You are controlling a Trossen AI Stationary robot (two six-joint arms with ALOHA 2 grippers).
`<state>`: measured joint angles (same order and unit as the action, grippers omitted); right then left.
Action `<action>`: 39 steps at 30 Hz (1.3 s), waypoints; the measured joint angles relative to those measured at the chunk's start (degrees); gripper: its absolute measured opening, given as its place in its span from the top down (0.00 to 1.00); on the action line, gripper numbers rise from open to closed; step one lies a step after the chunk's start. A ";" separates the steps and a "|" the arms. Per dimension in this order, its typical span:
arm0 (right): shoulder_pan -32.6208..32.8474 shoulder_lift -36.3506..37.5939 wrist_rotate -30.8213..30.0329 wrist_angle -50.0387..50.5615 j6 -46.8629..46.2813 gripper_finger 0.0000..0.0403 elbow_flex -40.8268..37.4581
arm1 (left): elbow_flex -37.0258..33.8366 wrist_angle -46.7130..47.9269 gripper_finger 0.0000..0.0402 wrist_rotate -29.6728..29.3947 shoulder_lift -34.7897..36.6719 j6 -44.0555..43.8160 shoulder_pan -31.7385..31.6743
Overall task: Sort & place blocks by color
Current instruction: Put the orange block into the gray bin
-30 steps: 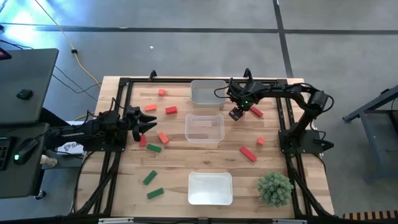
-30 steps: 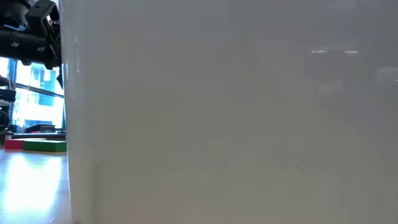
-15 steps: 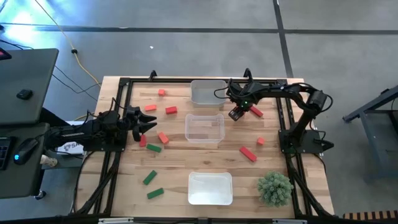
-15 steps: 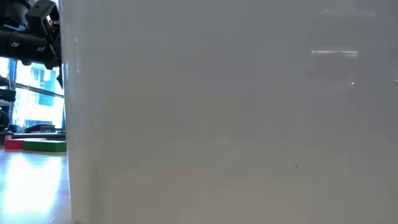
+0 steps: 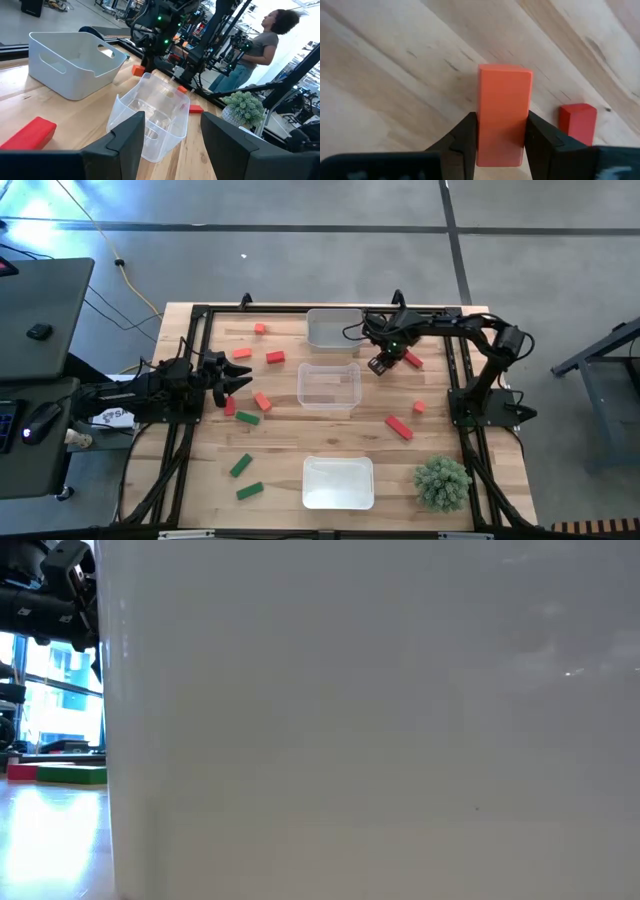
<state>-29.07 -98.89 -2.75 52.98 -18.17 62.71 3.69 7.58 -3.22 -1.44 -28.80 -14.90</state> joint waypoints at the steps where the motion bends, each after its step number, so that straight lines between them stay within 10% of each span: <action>1: 0.40 0.00 -0.10 0.97 -0.36 0.74 0.84 | 0.01 -0.01 0.54 0.00 -0.01 0.00 0.00; 22: 3.34 0.02 -12.76 12.09 -14.07 0.74 23.84 | 0.01 -0.07 0.54 -0.02 -0.01 -0.02 -0.01; 39: 3.34 0.09 -16.27 -17.73 -11.52 0.74 27.27 | -0.01 -0.05 0.54 -0.22 0.01 0.02 -0.02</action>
<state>-25.74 -98.80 -19.03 35.25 -29.69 89.97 3.68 7.53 -3.44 -1.43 -28.77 -14.92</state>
